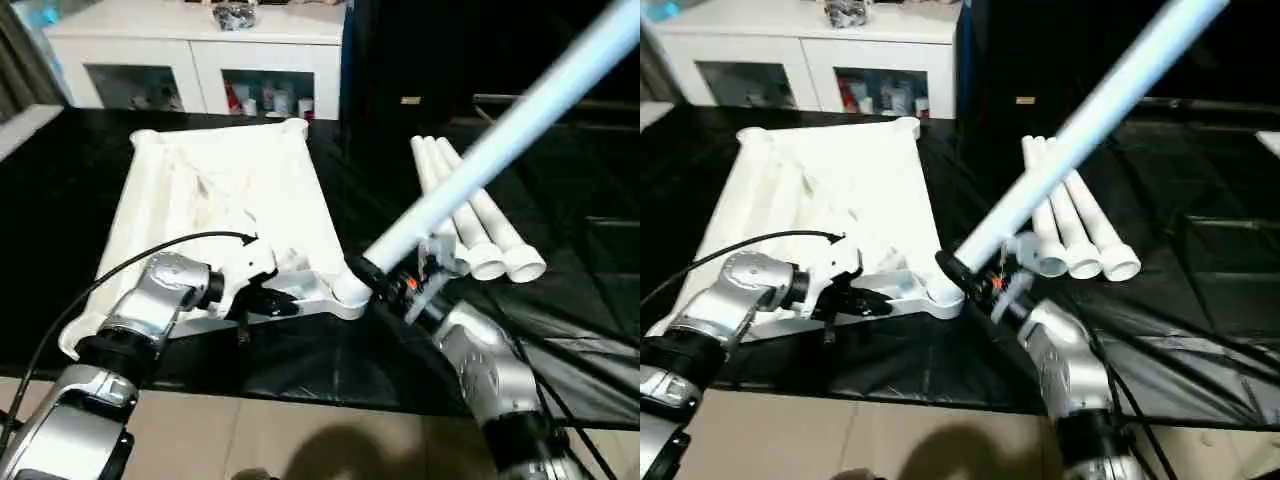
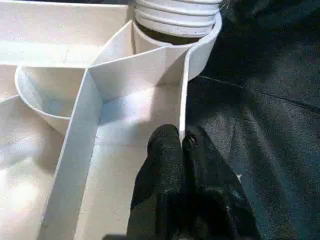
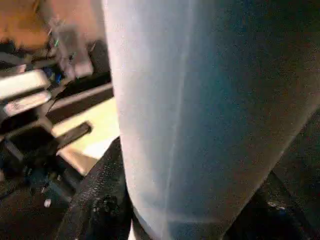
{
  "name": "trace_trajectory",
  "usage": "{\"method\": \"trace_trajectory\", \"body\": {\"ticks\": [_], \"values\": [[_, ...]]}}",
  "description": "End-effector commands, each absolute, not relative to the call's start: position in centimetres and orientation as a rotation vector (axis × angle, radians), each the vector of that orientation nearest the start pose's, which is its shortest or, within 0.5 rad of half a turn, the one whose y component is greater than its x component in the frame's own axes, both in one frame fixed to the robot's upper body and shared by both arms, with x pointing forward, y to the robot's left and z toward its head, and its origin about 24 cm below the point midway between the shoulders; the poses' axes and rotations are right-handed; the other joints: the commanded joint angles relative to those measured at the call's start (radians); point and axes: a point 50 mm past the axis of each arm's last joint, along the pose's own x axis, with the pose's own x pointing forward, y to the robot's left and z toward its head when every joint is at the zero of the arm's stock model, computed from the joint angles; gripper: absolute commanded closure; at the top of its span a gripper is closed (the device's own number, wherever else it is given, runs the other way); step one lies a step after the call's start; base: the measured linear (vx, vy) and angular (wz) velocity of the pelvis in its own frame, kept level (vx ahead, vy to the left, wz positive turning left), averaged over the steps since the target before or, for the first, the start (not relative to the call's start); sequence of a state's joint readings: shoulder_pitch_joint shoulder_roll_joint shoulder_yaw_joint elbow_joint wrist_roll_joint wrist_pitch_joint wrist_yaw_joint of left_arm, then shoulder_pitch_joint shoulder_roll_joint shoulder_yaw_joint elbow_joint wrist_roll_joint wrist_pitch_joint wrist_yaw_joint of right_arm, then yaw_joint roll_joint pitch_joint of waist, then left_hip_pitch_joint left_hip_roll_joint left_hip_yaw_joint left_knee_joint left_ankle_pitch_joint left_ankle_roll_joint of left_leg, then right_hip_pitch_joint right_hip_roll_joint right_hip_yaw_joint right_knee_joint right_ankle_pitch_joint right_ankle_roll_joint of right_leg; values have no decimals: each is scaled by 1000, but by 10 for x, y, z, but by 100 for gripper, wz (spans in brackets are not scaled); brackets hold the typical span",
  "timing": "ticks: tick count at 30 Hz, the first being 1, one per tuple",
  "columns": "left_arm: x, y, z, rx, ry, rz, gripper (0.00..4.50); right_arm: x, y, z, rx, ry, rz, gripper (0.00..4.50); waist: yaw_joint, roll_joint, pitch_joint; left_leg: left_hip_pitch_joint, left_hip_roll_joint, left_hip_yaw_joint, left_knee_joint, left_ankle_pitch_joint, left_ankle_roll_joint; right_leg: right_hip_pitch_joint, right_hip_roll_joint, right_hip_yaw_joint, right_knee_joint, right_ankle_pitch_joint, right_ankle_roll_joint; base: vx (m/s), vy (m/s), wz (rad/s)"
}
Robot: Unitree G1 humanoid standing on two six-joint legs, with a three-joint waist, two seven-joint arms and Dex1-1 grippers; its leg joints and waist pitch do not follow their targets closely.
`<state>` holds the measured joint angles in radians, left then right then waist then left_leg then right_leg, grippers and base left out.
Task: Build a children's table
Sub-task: Insert table leg to table base
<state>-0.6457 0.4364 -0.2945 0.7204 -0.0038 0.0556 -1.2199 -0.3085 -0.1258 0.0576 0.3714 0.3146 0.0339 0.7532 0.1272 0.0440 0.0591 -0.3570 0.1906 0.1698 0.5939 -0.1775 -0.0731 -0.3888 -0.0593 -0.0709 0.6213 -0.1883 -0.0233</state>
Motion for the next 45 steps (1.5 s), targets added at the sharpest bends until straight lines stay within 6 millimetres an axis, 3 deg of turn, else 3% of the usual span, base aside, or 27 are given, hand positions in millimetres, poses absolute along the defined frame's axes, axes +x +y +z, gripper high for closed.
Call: {"method": "trace_trajectory", "body": {"ticks": [1, 3, 4, 5, 6, 7, 8, 10, 11, 12, 14, 16, 17, 18, 20, 21, 22, 23, 26, 27, 28, 29, 31, 39, 45], "values": [[343, 178, 76, 478, 444, -1111, 450, 279, -124, 11, 78, 237, 871, 260, -4, 0, -60, 10, 39, -22, -84, -334, -8, 33, -94, 55, -110, -447, -139, 0, 0, 0], [344, 179, 75, 482, 444, -1104, 450, 279, -123, 10, 20, 251, 912, 260, -2, 4, -60, 10, 40, -22, -83, -321, -3, 32, -96, 55, -108, -453, -135, 0, 0, 0], [344, 179, 75, 482, 444, -1104, 450, 279, -123, 10, 18, 252, 914, 260, -1, -1, -61, 12, 41, -21, -83, -312, 4, 31, -98, 56, -109, -452, -136, 0, 0, 0], [344, 179, 75, 481, 444, -1100, 450, 280, -122, 10, 0, 256, 931, 260, -4, -18, -60, 9, 42, -19, -86, -300, 9, 33, -95, 55, -111, -443, -133, 0, 0, 0], [343, 179, 74, 481, 445, -1095, 450, 281, -121, 11, -21, 260, 952, 260, -2, -23, -61, 8, 42, -19, -86, -287, 14, 34, -97, 55, -108, -441, -133, 0, 0, 0], [343, 180, 73, 480, 445, -1092, 450, 282, -120, 11, -30, 262, 961, 260, -2, -16, -59, 7, 42, -20, -86, -286, 15, 33, -99, 55, -107, -448, -133, 0, 0, 0], [342, 181, 72, 474, 446, -1081, 450, 284, -118, 12, -55, 267, 991, 260, -4, -29, -59, 8, 44, -18, -86, -289, 16, 31, -100, 55, -109, -466, -129, 0, 0, 0], [342, 181, 71, 473, 447, -1077, 450, 285, -117, 12, -61, 268, 1002, 260, -2, -24, -57, 11, 43, -19, -87, -298, 14, 28, -102, 55, -112, -492, -122, 0, 0, 0], [341, 183, 70, 469, 450, -1073, 450, 286, -116, 13, -63, 270, 1015, 260, -4, -35, -56, 15, 45, -20, -89, -318, 9, 26, -102, 56, -116, -518, -110, 0, 0, 0], [339, 184, 69, 467, 452, -1071, 450, 287, -114, 14, -63, 272, 1029, 260, -3, -31, -56, 18, 46, -21, -90, -327, 5, 24, -103, 56, -118, -524, -109, 0, 0, 0], [338, 185, 68, 466, 453, -1072, 450, 288, -113, 14, -67, 275, 1045, 260, -7, -55, -54, 16, 46, -22, -93, -331, 6, 25, -105, 54, -116, -539, -101, 0, 0, 0], [337, 185, 67, 468, 455, -1077, 450, 289, -111, 15, -72, 277, 1065, 260, -8, -53, -54, 20, 48, -22, -94, -344, 1, 21, -107, 55, -119, -555, -98, 0, 0, 0], [333, 184, 66, 477, 460, -1124, 450, 293, -102, 16, -96, 282, 1134, 260, -13, -79, -53, 17, 48, -23, -95, -352, -2, 22, -107, 53, -119, -567, -90, 0, 0, 0], [332, 184, 66, 479, 461, -1130, 450, 294, -101, 17, -98, 283, 1141, 260, -13, -71, -54, 20, 49, -25, -95, -356, -5, 21, -110, 54, -117, -570, -94, 0, 0, 0], [330, 181, 66, 491, 464, -1170, 450, 295, -96, 18, -106, 284, 1189, 260, -19, -75, -51, 19, 50, -24, -96, -357, -7, 17, -109, 56, -123, -575, -92, 0, 0, 0], [328, 179, 67, 497, 462, -1198, 450, 295, -93, 20, -96, 284, 1215, 260, -21, -87, -51, 20, 50, -23, -97, -361, -8, 18, -108, 56, -122, -577, -89, 0, 0, 0], [328, 177, 68, 498, 461, -1212, 450, 295, -92, 21, -89, 285, 1234, 260, -20, -85, -52, 21, 51, -24, -98, -363, -10, 18, -108, 56, -122, -575, -90, 0, 0, 0], [326, 171, 71, 505, 456, -1270, 450, 291, -88, 23, -72, 292, 1314, 260, -20, -93, -53, 21, 51, -24, -98, -359, -8, 20, -108, 56, -119, -564, -91, 0, 0, 0], [326, 170, 73, 545, 473, -1319, 450, 286, -85, 23, -50, 305, 1390, 260, -16, -89, -55, 20, 55, -21, -100, -332, -4, 21, -103, 60, -110, -466, -119, 0, 0, 0], [326, 170, 73, 545, 473, -1319, 450, 286, -85, 23, -50, 305, 1390, 260, -16, -92, -59, 18, 56, -20, -100, -312, -5, 26, -102, 60, -102, -403, -135, 0, 0, 0], [327, 170, 73, 556, 479, -1324, 450, 285, -84, 23, -45, 305, 1403, 260, -16, -92, -59, 18, 56, -20, -100, -312, -5, 26, -102, 60, -102, -403, -135, 0, 0, 0], [327, 170, 73, 567, 484, -1327, 450, 284, -84, 24, -43, 303, 1413, 260, -15, -88, -63, 17, 55, -16, -99, -276, -7, 29, -98, 60, -89, -294, -166, 0, 0, 0], [328, 169, 74, 572, 489, -1329, 450, 284, -83, 24, -38, 303, 1433, 260, -15, -92, -64, 16, 53, -13, -97, -256, -3, 34, -96, 59, -83, -234, -184, 0, 0, 0], [333, 170, 79, 579, 499, -1320, 450, 281, -80, 25, -27, 305, 1489, 260, -13, -92, -65, 18, 52, -11, -95, -242, -2, 40, -97, 58, -82, -214, -199, 0, 0, 0], [335, 173, 77, 574, 507, -1282, 450, 279, -79, 24, -23, 299, 1484, 260, -13, -89, -62, 21, 54, -13, -98, -277, -13, 38, -99, 59, -87, -271, -188, 0, 0, 0]]}}
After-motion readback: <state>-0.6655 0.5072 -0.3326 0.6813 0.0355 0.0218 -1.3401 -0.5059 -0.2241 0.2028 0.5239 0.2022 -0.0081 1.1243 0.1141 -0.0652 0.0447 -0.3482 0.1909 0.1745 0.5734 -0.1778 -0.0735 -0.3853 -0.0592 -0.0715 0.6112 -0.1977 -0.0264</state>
